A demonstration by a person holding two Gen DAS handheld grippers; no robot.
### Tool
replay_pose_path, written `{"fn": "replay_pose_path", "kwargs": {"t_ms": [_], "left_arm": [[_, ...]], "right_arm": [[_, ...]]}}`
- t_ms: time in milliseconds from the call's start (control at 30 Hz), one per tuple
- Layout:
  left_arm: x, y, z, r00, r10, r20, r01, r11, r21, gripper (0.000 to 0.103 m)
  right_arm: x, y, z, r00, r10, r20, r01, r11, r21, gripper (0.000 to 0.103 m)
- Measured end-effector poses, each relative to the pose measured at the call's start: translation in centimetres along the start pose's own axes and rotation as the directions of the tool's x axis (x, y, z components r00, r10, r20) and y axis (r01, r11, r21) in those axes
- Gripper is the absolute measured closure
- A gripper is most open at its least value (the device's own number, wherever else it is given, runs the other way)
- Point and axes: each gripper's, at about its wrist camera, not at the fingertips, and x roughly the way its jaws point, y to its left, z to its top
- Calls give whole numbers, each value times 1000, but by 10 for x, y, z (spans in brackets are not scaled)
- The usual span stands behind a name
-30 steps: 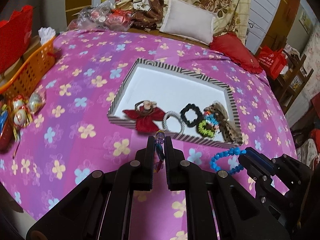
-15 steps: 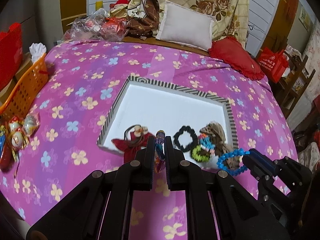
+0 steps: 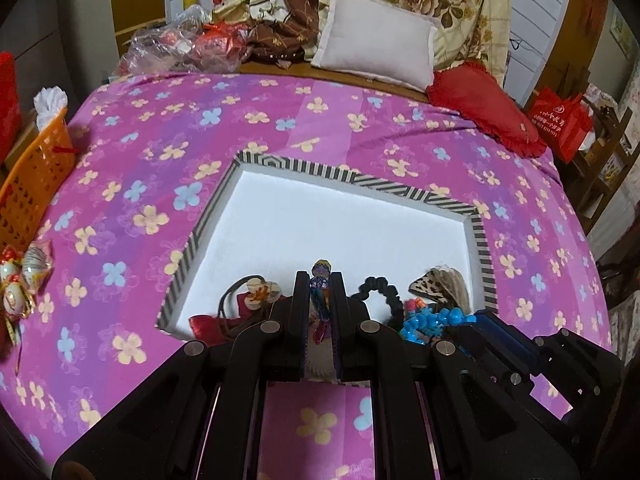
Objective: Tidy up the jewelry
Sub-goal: 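Carry the orange bracelet with the left tool into the tray while the right tool carries the blue bracelet, then open the left tool to drop the orange bracelet while the right tool releases the blue bracelet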
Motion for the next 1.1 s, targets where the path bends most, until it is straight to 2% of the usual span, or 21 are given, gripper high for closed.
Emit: {"fn": "replay_pose_path", "kwargs": {"t_ms": [233,467,700,900,933,967,1033,1067,1100], "left_arm": [[35,12,-11,998,38,-59,-39,999,-16,95],[51,22,-18,994,71,-78,-72,997,-20,95],[68,27,-27,990,104,-99,-106,994,-13,95],[72,29,-31,987,136,-90,-136,991,-2,95],[70,30,-31,988,133,-84,-134,991,-3,95],[69,31,-32,989,129,-78,-130,991,-7,95],[64,32,-34,990,123,-71,-124,992,-9,91],[61,32,-34,990,120,-66,-121,993,-7,87],[58,31,-35,991,117,-60,-117,993,-5,76]], "right_arm": [[32,-17,-8,998,30,-46,-26,996,80,95],[52,-38,-22,996,8,-91,5,990,141,95],[71,-43,-34,991,-11,-134,31,989,145,95],[70,-40,-37,992,-29,-126,45,991,123,95],[69,-40,-37,991,-33,-126,48,991,121,89],[67,-40,-37,991,-38,-127,54,991,124,74],[60,-42,-38,994,-28,-107,43,989,142,60],[55,-43,-38,995,-27,-96,42,988,149,60],[51,-42,-38,995,-33,-89,47,988,150,60]]}}
